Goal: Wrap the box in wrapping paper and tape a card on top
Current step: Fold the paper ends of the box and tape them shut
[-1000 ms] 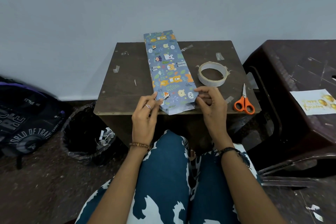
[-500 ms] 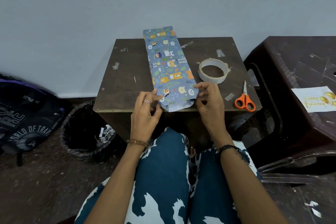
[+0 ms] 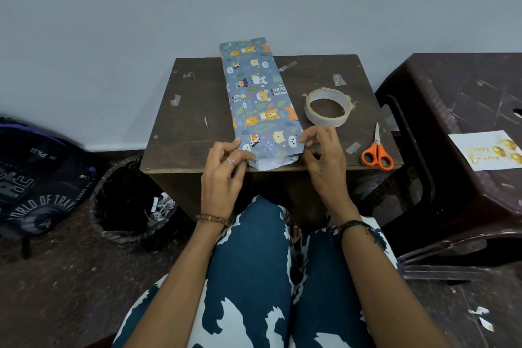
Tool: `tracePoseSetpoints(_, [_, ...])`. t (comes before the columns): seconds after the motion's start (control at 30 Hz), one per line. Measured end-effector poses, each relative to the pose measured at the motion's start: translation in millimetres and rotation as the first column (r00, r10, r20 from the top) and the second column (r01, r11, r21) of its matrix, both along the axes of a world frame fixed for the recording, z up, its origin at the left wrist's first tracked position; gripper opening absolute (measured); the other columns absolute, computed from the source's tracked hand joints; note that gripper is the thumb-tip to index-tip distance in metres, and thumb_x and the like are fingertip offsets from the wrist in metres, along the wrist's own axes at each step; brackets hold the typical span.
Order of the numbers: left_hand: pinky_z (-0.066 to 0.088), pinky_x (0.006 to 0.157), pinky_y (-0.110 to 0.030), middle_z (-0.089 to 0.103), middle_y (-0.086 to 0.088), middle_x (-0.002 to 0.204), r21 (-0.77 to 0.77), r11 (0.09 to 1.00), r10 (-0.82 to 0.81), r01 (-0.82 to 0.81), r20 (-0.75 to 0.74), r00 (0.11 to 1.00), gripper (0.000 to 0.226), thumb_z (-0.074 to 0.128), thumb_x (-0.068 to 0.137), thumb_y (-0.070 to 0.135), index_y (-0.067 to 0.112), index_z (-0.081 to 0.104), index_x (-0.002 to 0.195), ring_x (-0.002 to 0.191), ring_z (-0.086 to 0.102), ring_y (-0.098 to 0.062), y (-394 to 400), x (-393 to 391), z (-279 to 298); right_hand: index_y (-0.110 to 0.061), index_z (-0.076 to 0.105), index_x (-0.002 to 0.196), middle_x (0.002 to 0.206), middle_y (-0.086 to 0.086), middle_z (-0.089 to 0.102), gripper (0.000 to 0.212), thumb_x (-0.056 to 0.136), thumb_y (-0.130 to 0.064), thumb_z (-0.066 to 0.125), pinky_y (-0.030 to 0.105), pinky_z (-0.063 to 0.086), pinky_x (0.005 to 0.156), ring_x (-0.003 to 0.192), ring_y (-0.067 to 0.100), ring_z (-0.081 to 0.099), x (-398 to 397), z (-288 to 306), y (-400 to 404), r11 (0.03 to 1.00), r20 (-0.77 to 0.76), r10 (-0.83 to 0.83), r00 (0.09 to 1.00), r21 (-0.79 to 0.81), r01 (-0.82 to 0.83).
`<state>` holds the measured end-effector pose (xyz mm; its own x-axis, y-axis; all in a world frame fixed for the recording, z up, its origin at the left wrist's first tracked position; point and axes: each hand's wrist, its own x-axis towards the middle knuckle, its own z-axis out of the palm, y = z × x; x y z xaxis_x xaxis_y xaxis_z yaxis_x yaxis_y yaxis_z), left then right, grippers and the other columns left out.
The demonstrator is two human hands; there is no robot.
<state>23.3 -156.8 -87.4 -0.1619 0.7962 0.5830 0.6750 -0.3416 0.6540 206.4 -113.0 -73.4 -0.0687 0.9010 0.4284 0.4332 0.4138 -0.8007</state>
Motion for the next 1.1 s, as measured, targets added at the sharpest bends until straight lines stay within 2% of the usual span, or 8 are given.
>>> tracePoseSetpoints(0.13, [0.05,0.077,-0.029,0.047,0.003,0.101,0.003,1.0,-0.008,0.008,0.038,0.999,0.014,0.058,0.084,-0.005,0.005,0.068,0.082,0.115,0.04,0.017,1,-2,-5,-0.011,0.064,0.087,0.099,-0.009,0.049,0.02,0.084,0.008,0.058,0.035,0.053,0.075,0.09,0.007,0.056,1,-1,0,1.0,-0.025,0.017,1.0,-0.006,-0.017])
tracePoseSetpoints(0.37, [0.05,0.081,-0.024,0.049,0.006,0.097,0.02,1.0,-0.015,0.015,0.015,1.0,0.014,0.058,0.084,-0.008,0.003,0.066,0.081,0.12,0.045,0.001,2,-1,-1,-0.01,0.07,0.089,0.096,-0.008,0.049,0.02,0.084,-0.001,0.053,0.011,0.043,0.071,0.089,-0.002,0.052,2,7,-5,0.998,-0.085,0.038,0.996,-0.041,-0.042])
tracePoseSetpoints(0.5, [0.048,0.074,-0.013,0.052,0.0,0.094,0.003,1.0,0.004,-0.004,0.055,0.999,0.015,0.057,0.081,-0.011,0.003,0.057,0.074,0.116,0.05,-0.008,-1,3,7,-0.01,0.069,0.089,0.097,-0.008,0.052,0.012,0.086,-0.002,0.061,0.013,0.048,0.077,0.089,-0.002,0.056,1,9,-5,0.999,-0.082,0.032,0.996,-0.04,-0.035])
tracePoseSetpoints(0.6, [0.042,0.077,-0.003,0.058,-0.009,0.097,-0.046,0.999,0.014,-0.008,0.133,0.991,0.02,0.057,0.079,-0.015,0.004,0.052,0.08,0.115,0.051,-0.006,-3,4,10,-0.03,0.055,0.088,0.095,-0.004,0.058,0.024,0.086,-0.007,0.064,0.018,0.05,0.073,0.084,0.002,0.06,-1,9,-5,1.0,-0.084,0.001,0.997,-0.031,-0.004])
tracePoseSetpoints(0.77, [0.045,0.07,-0.006,0.053,0.015,0.099,-0.06,0.997,-0.023,0.041,0.269,0.963,0.018,0.064,0.081,0.001,0.012,0.05,0.087,0.097,0.06,-0.006,-5,7,15,-0.021,0.06,0.105,0.098,-0.013,0.053,0.023,0.086,-0.008,0.064,0.017,0.05,0.072,0.083,0.003,0.059,0,7,-1,1.0,-0.033,-0.014,0.999,0.003,0.014])
tracePoseSetpoints(0.87, [0.051,0.07,-0.015,0.048,0.013,0.087,-0.053,0.998,0.037,-0.027,0.196,0.98,0.013,0.068,0.083,0.008,0.008,0.054,0.085,0.099,0.056,0.002,0,7,14,-0.018,0.064,0.108,0.097,-0.019,0.048,0.025,0.086,-0.004,0.063,0.009,0.045,0.072,0.081,0.0,0.058,0,6,0,1.0,-0.014,-0.012,1.0,0.016,0.012])
tracePoseSetpoints(0.97, [0.052,0.085,-0.024,0.045,0.005,0.088,0.032,0.999,0.025,-0.025,0.004,1.0,0.001,0.064,0.085,0.001,0.0,0.063,0.085,0.09,0.057,-0.005,5,3,11,-0.015,0.065,0.108,0.1,-0.017,0.047,0.025,0.086,-0.002,0.063,0.008,0.044,0.075,0.086,-0.003,0.057,1,6,1,0.999,0.007,-0.014,1.0,0.048,0.014])
tracePoseSetpoints(1.1, [0.047,0.091,-0.021,0.047,0.0,0.096,0.055,0.998,-0.034,0.042,-0.142,0.989,0.012,0.057,0.089,0.005,0.001,0.068,0.092,0.11,0.054,-0.016,4,-4,10,-0.007,0.062,0.102,0.118,-0.007,0.052,0.019,0.086,0.003,0.061,0.011,0.042,0.091,0.112,-0.006,0.049,2,4,3,0.996,0.039,0.002,0.999,0.095,-0.006])
